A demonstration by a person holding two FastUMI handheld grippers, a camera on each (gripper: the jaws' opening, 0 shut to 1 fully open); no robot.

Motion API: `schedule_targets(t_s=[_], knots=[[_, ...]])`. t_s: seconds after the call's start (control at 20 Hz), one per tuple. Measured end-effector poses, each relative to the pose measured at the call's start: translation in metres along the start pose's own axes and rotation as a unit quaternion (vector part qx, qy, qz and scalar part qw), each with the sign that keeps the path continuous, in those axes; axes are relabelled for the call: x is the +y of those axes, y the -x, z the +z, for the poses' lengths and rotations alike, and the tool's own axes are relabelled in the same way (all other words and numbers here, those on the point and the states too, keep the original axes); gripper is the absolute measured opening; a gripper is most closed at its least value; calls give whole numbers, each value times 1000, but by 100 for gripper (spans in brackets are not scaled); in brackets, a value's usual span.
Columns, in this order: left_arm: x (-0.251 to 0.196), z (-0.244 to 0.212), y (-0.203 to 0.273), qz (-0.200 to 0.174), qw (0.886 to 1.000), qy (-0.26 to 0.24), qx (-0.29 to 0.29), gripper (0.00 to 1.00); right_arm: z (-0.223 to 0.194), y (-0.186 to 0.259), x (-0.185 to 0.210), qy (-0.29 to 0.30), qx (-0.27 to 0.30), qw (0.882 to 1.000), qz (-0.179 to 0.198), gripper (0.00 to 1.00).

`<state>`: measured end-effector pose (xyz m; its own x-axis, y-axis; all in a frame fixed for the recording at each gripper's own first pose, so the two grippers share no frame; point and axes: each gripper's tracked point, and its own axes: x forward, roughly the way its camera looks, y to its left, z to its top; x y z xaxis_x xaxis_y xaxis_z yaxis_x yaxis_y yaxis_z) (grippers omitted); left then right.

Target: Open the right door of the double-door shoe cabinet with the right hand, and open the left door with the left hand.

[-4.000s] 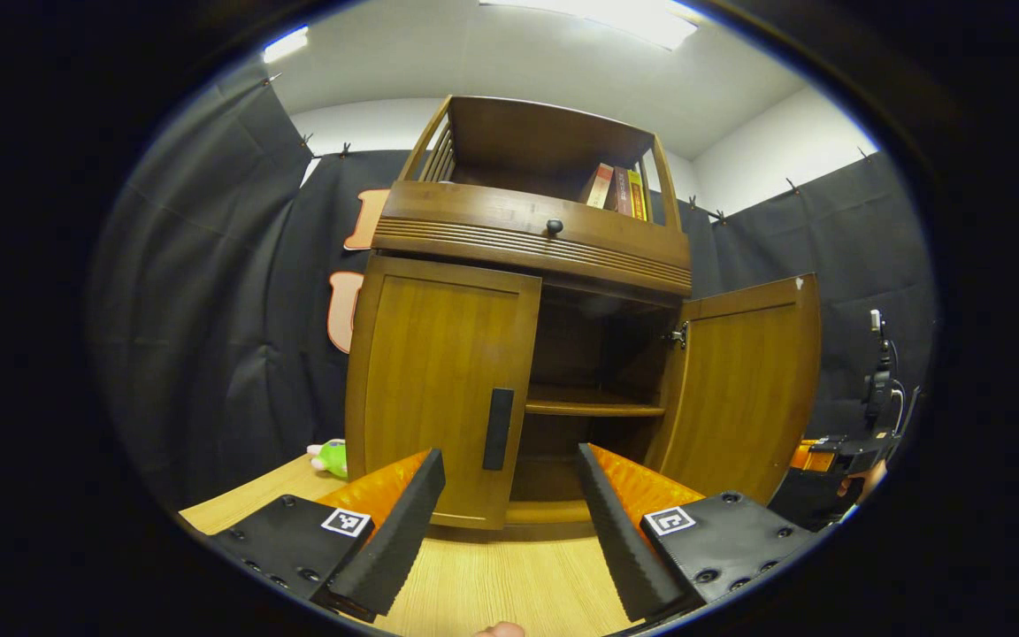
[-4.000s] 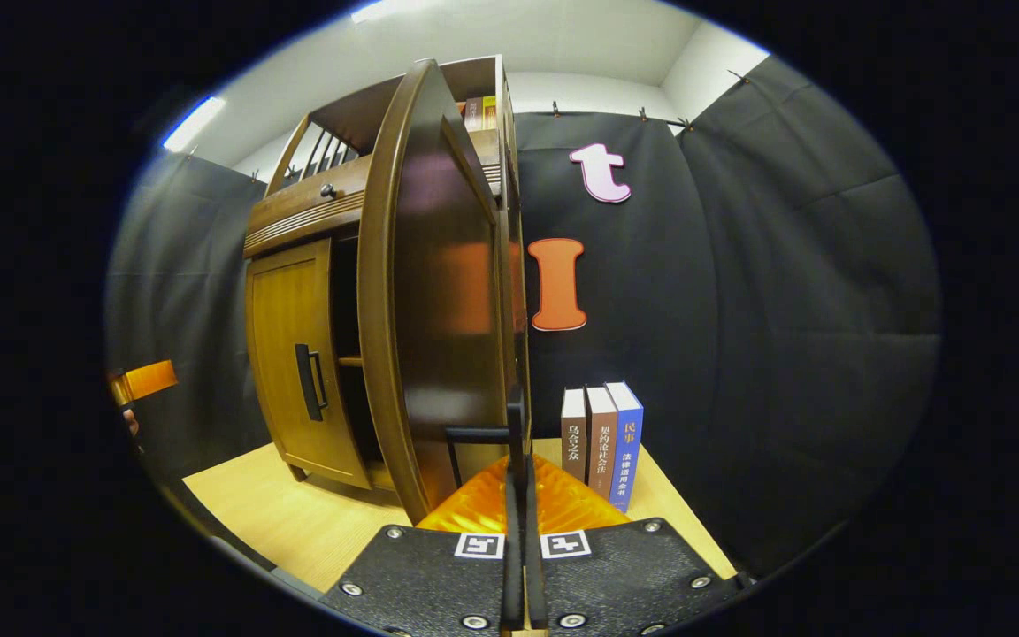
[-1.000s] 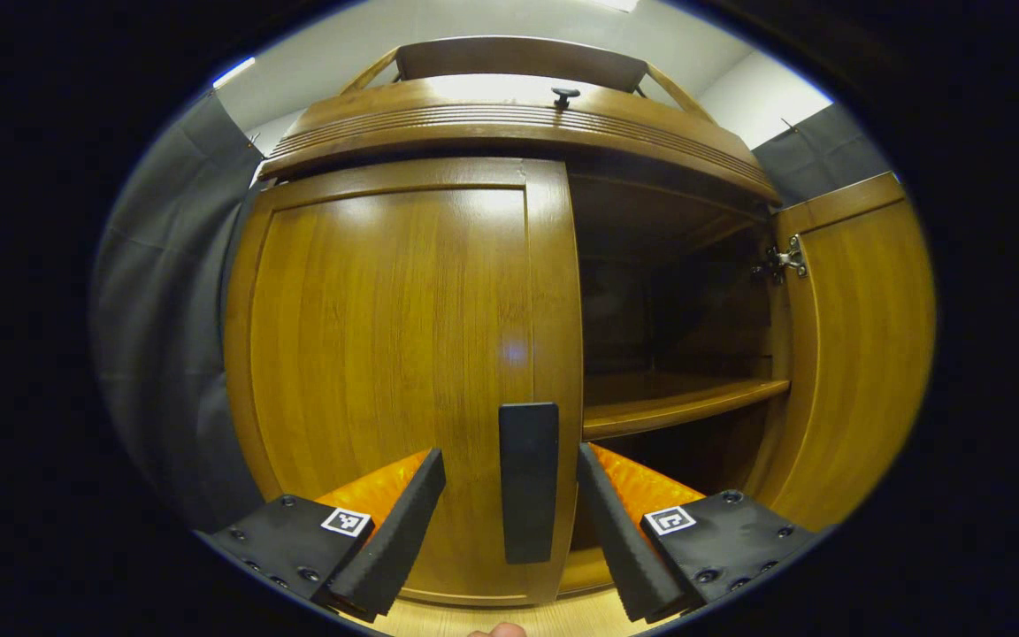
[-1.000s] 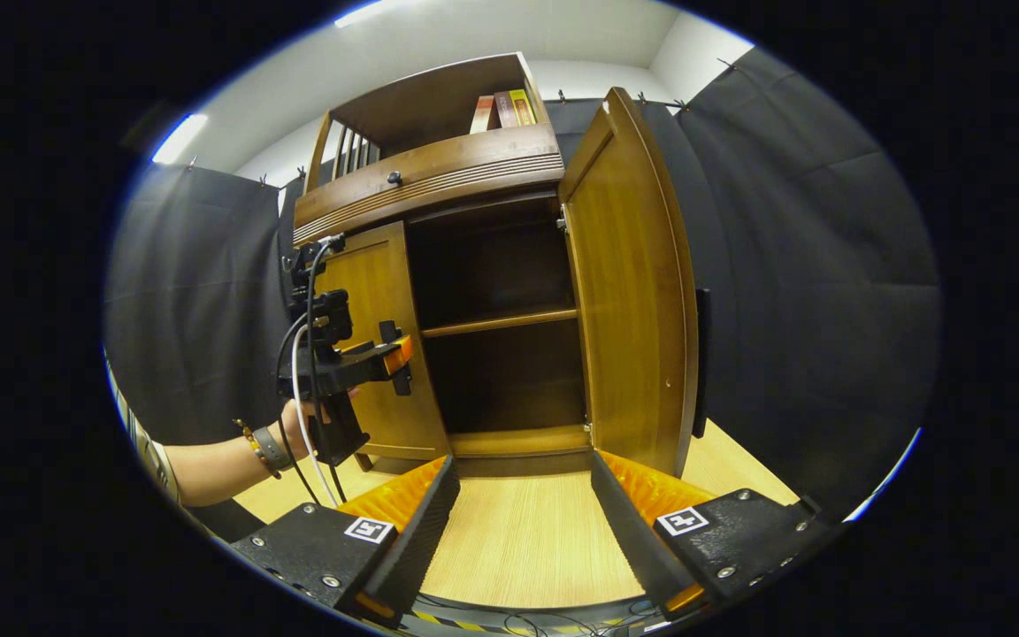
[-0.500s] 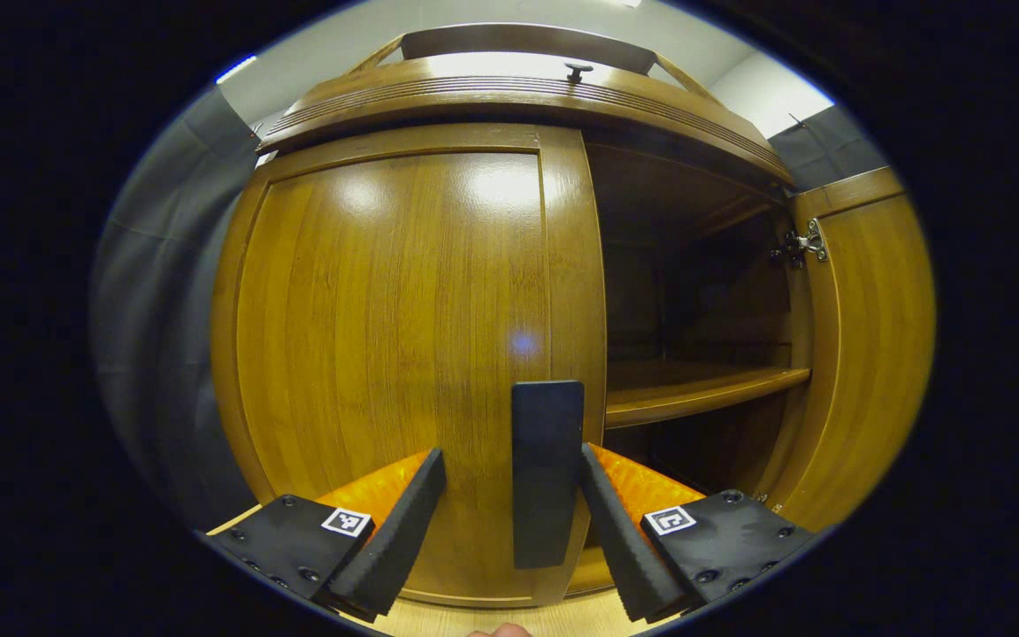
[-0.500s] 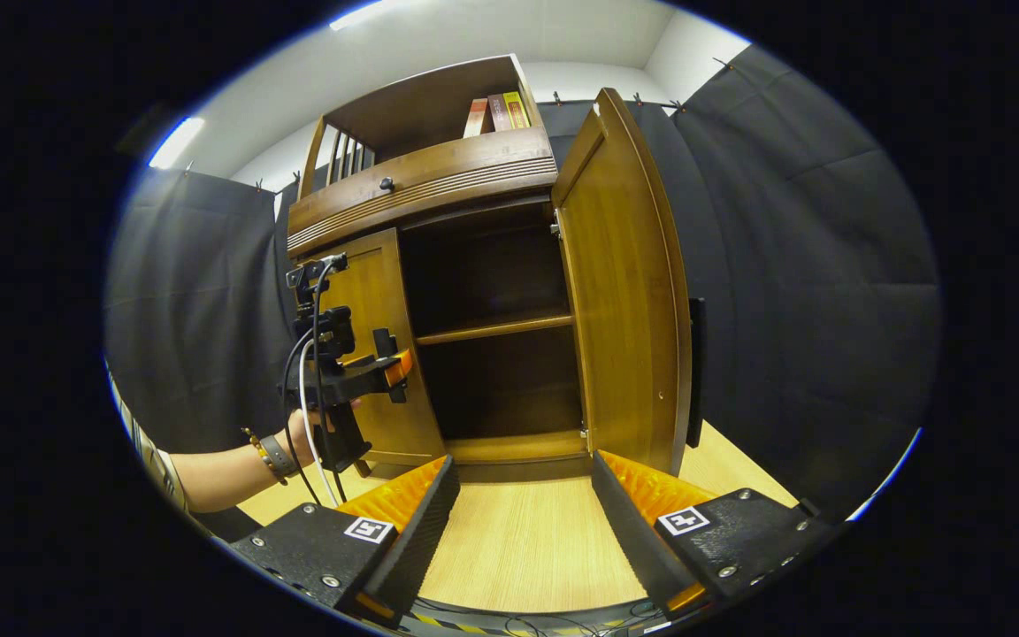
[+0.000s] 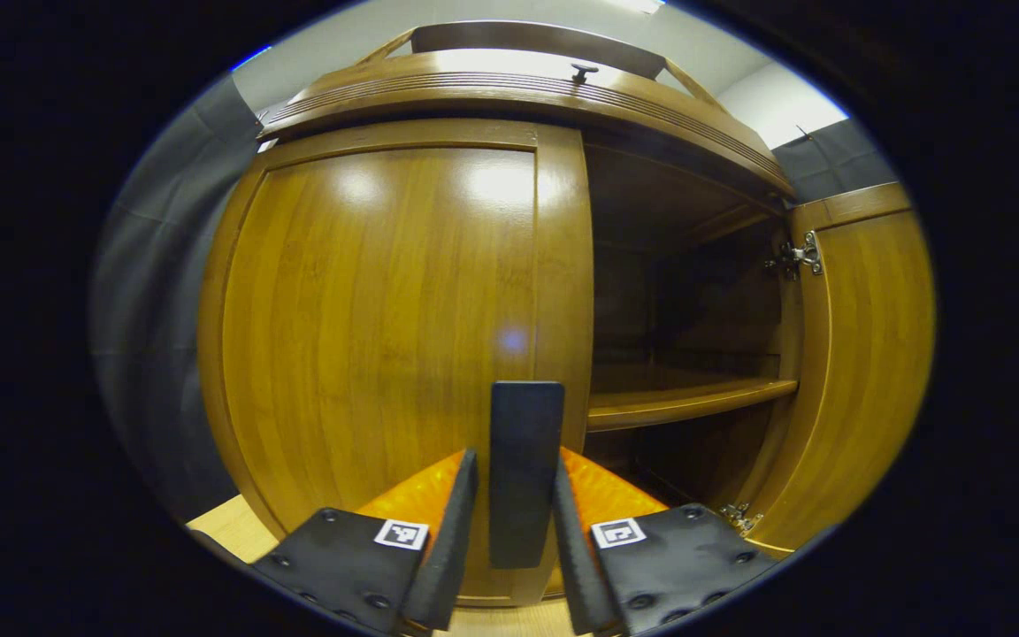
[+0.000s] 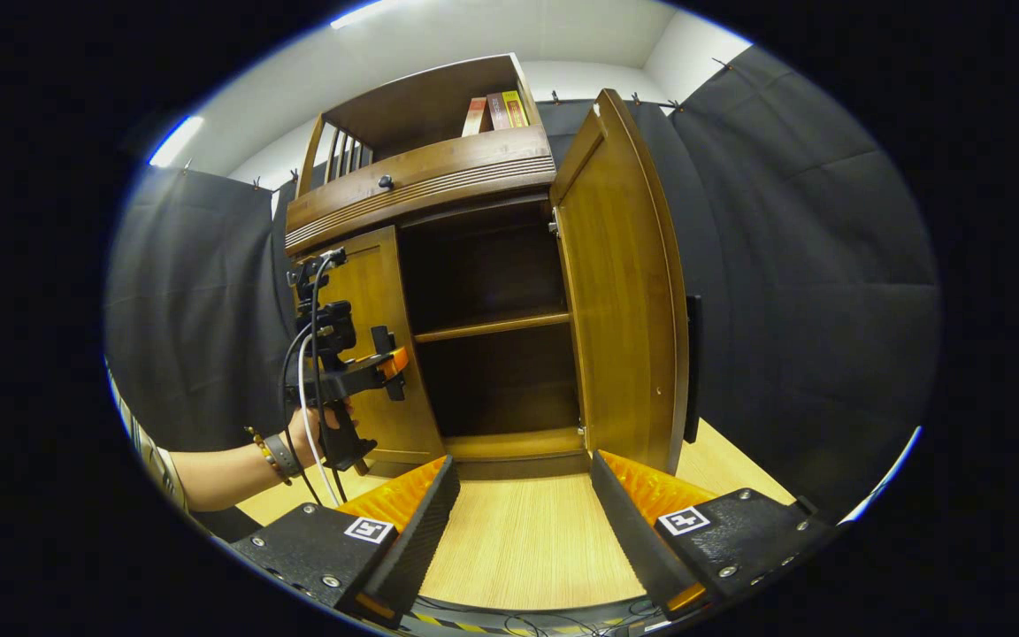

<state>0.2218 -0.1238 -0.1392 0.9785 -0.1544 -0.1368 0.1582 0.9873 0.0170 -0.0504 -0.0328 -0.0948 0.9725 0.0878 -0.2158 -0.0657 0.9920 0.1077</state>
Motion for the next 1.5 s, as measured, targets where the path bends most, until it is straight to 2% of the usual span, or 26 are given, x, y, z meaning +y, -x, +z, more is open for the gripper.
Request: schedule_targets(t_s=[0.05, 0.1, 0.25, 0.55, 0.6, 0.65, 0.8, 0.85, 0.9, 1.05, 1.1, 1.25, 1.45, 1.5], knots=[[-1, 1, 0, 4, 1000, -1, 0, 43, 0, 1, 0, 0, 0, 1000, -1, 93], [-1, 1, 1, 4, 1000, -2, 1, 43, 0, 3, 0, 1, 1, 1000, -2, 100], [-2, -1, 2, 2, 1000, -1, 10, 33, -1, 7, 2, 0, 1, 1000, -1, 100], [0, 1, 21, 6, 1000, -1, 12, 34, -1, 13, 4, 4, 1, 1000, -3, 100], [0, 3, 26, 6, 1000, 0, 13, 33, 1, 14, 5, 5, -1, 1000, -3, 93], [2, 2, 32, 6, 1000, 1, 17, 34, 2, 14, 5, 6, -3, 1000, -3, 100], [9, 7, 64, 8, 1000, 2, 9, 33, 3, 13, 9, 12, -9, 1000, -4, 100], [12, 8, 75, 9, 1000, -3, 8, 33, 4, 13, 10, 14, -11, 1000, -3, 93], [16, 10, 87, 9, 1000, -7, 9, 33, 5, 12, 12, 14, -13, 1000, -1, 100], [28, 13, 120, 6, 1000, -13, 14, 33, 5, 8, 22, 19, -13, 1000, 11, 100], [33, 14, 129, 7, 1000, -11, 15, 33, 5, 6, 25, 24, -13, 1000, 16, 93], [54, 20, 158, 24, 1000, -10, 15, 33, 8, -3, 30, 37, -18, 999, 21, 93], [93, 19, 201, 66, 997, -8, 25, 32, 18, -17, 40, 42, -31, 998, 36, 93], [102, 16, 208, 70, 997, -2, 32, 32, 20, -21, 43, 45, -32, 998, 40, 100]])
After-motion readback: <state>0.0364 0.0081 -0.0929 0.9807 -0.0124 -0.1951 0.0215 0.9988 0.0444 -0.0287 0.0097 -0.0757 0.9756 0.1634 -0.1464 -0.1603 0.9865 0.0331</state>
